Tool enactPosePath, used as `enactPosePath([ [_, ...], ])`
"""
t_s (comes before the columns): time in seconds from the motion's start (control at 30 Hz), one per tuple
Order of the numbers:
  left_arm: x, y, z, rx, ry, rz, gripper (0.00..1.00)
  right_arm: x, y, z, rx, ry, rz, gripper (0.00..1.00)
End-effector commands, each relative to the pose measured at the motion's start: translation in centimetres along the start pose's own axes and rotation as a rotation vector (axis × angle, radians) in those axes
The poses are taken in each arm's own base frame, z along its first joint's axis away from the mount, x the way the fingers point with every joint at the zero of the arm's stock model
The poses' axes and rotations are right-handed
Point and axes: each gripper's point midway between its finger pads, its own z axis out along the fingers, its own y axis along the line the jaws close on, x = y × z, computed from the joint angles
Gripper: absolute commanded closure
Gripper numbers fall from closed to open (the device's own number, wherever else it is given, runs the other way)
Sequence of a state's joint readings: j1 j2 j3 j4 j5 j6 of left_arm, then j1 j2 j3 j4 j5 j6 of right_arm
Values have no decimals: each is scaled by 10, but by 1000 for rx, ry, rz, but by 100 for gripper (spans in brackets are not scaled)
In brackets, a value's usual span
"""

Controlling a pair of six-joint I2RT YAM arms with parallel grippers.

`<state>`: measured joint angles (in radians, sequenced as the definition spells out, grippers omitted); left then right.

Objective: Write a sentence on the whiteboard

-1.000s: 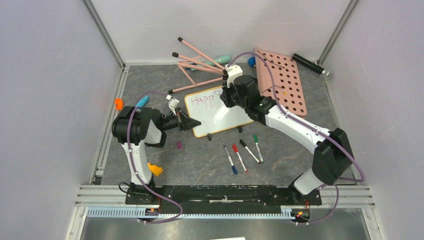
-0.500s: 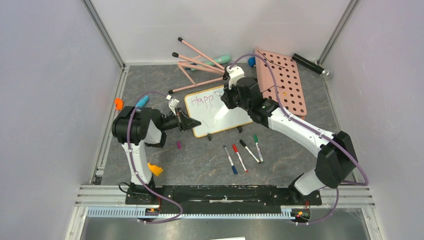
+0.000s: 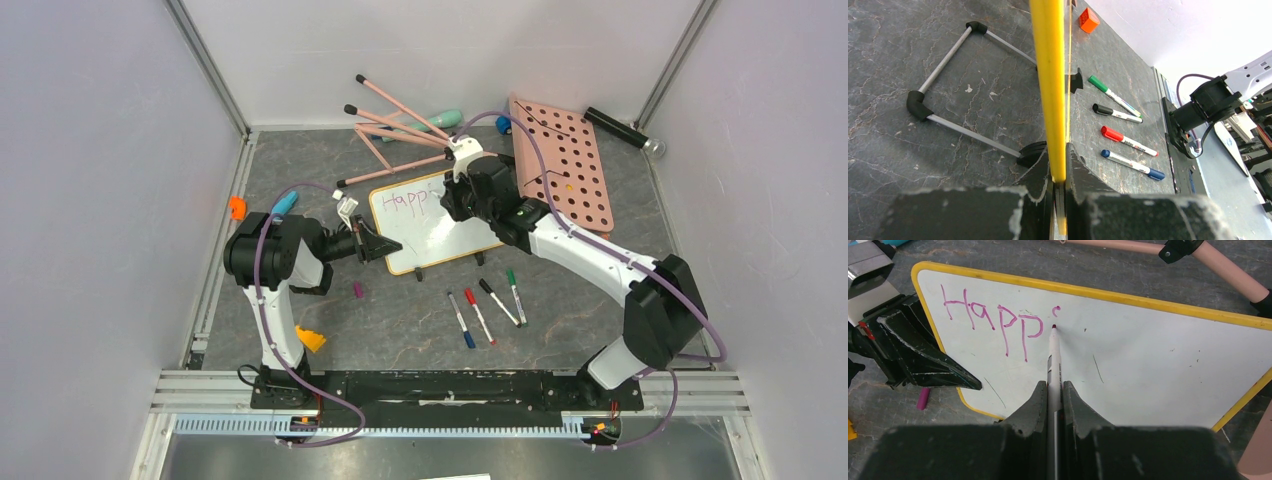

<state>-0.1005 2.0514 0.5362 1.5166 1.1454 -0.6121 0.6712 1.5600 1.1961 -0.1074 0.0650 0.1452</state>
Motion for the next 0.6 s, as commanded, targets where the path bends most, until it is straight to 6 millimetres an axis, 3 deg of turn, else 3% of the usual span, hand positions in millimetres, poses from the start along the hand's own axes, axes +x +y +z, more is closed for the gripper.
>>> enactPosePath([
  [0.0, 4, 13, -1, -30, -16, 181, 92, -13, -2, 4, 10, -32, -5, 100],
  [0.17, 4, 13, -1, -30, -16, 182, 92, -14, -2, 2, 11, -31, -5, 100],
  [0.57, 4, 13, -1, -30, -16, 181, 92, 12, -3, -5, 2, 12, -2, 100],
])
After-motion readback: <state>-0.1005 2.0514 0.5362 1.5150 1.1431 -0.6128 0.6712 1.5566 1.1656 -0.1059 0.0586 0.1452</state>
